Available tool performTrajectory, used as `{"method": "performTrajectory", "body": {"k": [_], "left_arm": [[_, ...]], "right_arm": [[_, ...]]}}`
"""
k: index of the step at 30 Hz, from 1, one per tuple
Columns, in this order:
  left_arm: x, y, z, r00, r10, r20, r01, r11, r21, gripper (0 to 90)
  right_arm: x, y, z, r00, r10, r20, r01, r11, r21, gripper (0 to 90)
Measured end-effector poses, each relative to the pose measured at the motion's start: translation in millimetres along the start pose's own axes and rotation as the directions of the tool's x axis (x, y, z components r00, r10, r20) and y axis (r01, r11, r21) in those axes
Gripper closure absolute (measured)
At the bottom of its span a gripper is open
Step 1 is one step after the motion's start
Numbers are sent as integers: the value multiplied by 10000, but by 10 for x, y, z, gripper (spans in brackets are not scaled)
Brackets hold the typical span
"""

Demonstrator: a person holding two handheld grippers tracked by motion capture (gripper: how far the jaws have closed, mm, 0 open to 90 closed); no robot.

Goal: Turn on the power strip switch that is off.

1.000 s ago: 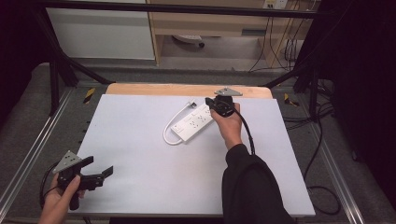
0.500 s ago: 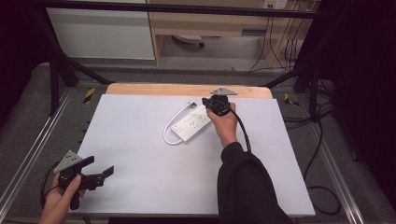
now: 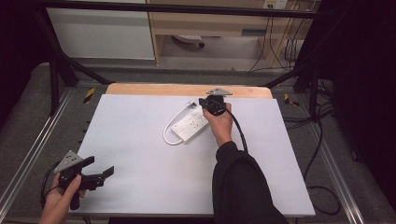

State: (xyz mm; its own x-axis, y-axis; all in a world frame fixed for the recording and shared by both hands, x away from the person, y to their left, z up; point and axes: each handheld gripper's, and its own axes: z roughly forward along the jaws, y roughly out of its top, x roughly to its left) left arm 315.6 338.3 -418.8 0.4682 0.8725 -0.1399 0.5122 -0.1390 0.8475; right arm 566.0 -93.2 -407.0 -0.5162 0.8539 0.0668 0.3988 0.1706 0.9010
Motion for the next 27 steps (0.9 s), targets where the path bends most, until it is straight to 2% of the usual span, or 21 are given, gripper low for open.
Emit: {"method": "performTrajectory", "body": {"k": [6,27], "left_arm": [[-3,1,-6,10000,48,9,-48,10000,-30,65],[-4,1,-7,10000,40,29,-39,10000,-32,65]], "right_arm": [[12,-17,62,10000,85,-21,-84,9997,245,900],[61,-93,190,10000,86,-4,-86,9988,477,900]]}}
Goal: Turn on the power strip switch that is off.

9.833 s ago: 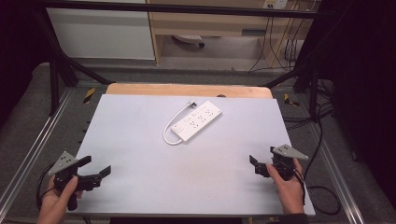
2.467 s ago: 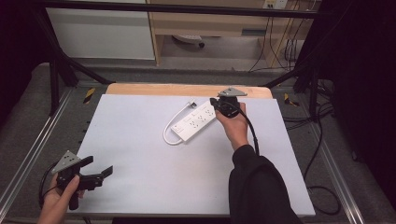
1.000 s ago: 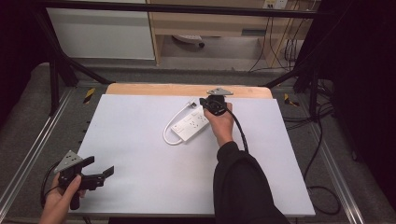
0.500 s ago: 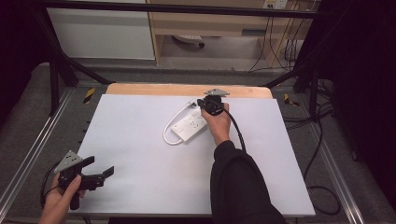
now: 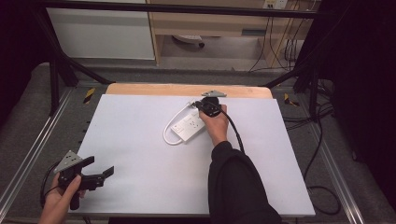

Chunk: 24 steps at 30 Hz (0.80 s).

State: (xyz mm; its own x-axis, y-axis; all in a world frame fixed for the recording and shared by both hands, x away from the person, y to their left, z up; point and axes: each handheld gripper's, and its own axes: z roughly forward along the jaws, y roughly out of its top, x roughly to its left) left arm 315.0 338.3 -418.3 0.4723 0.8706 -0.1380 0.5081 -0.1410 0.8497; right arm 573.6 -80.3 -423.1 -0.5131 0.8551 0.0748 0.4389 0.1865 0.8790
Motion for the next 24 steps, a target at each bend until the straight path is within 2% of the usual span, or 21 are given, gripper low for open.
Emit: {"method": "performTrajectory", "body": {"k": [10,15,24], "left_arm": [[-6,2,4,10000,6,-9,-6,10000,7,65],[-7,4,4,10000,11,15,-11,10000,-4,65],[-10,7,7,10000,49,24,-49,10000,10,65]], "right_arm": [[-8,-16,26,9999,-65,91,64,10000,75,900],[6,-25,32,10000,11,44,-11,9999,119,900],[41,-55,61,9999,-132,-22,132,9996,246,900]]}}
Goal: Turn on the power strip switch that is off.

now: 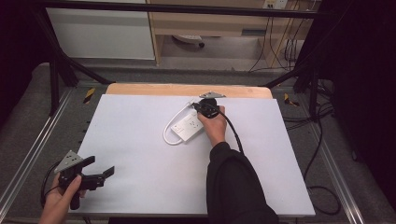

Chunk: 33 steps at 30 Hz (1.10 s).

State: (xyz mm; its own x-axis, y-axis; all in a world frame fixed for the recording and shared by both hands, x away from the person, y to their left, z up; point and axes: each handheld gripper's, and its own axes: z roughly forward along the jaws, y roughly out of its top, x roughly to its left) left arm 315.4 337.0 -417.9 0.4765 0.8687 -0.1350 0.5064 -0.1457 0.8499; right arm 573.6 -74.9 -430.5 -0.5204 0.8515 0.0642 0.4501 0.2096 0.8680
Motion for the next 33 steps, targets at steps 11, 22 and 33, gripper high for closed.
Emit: {"method": "performTrajectory", "body": {"k": [11,22,33], "left_arm": [[2,0,-3,10000,-9,12,9,10000,-2,65],[-1,0,-3,10000,34,18,-34,10000,51,66],[-3,-1,-2,10000,38,31,-38,10000,63,66]], "right_arm": [[37,-33,24,9998,-188,-83,189,9996,197,900],[70,-62,34,9997,-218,-106,221,9991,351,900],[115,-106,48,9991,-405,-102,409,9980,487,900]]}}
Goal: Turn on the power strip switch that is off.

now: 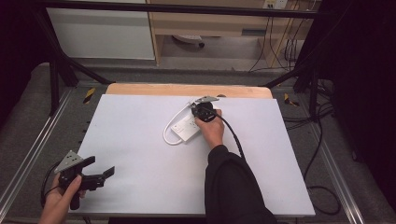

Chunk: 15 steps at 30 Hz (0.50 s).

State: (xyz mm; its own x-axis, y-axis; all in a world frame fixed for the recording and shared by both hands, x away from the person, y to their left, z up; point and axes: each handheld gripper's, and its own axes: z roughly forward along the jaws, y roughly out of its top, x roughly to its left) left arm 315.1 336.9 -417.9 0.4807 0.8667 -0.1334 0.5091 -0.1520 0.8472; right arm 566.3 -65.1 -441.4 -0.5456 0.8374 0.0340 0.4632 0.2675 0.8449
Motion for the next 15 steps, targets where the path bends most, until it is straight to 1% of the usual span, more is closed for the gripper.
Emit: {"method": "performTrajectory", "body": {"k": [3,15], "left_arm": [[0,0,1,10000,9,-4,-9,10000,2,66],[0,-1,0,10000,14,-2,-14,10000,16,66]], "right_arm": [[8,-12,0,10000,-27,-72,27,10000,4,900],[35,-26,2,9998,-168,-92,167,9998,-91,900]]}}
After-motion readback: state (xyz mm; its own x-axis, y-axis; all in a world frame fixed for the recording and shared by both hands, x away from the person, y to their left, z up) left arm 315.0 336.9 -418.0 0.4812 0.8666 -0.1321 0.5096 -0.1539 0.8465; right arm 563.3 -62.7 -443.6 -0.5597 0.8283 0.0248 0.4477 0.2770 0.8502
